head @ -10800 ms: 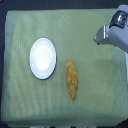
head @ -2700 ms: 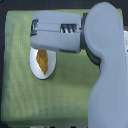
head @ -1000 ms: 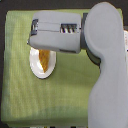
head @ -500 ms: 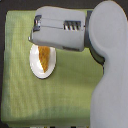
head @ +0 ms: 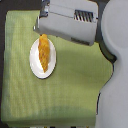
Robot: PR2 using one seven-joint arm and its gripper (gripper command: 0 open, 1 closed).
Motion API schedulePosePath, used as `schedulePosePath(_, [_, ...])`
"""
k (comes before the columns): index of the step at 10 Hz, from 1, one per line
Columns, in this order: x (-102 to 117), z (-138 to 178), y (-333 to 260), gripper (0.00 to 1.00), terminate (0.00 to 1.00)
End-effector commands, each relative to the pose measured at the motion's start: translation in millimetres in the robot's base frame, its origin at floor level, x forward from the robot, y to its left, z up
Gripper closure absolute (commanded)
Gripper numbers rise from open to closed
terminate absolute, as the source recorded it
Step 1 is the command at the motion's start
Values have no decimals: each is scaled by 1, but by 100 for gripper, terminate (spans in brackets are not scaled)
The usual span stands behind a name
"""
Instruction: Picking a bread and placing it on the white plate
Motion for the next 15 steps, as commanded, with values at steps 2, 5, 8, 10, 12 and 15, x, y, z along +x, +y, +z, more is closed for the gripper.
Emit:
schedulePosePath(2, [-5,36,-85,0,0])
schedulePosePath(5, [-15,39,-153,0,0])
schedulePosePath(8, [-30,39,-222,0,0])
schedulePosePath(10, [-38,37,-258,0,0])
schedulePosePath(12, [-44,31,-296,0,0])
schedulePosePath(15, [-50,30,-323,0,0])
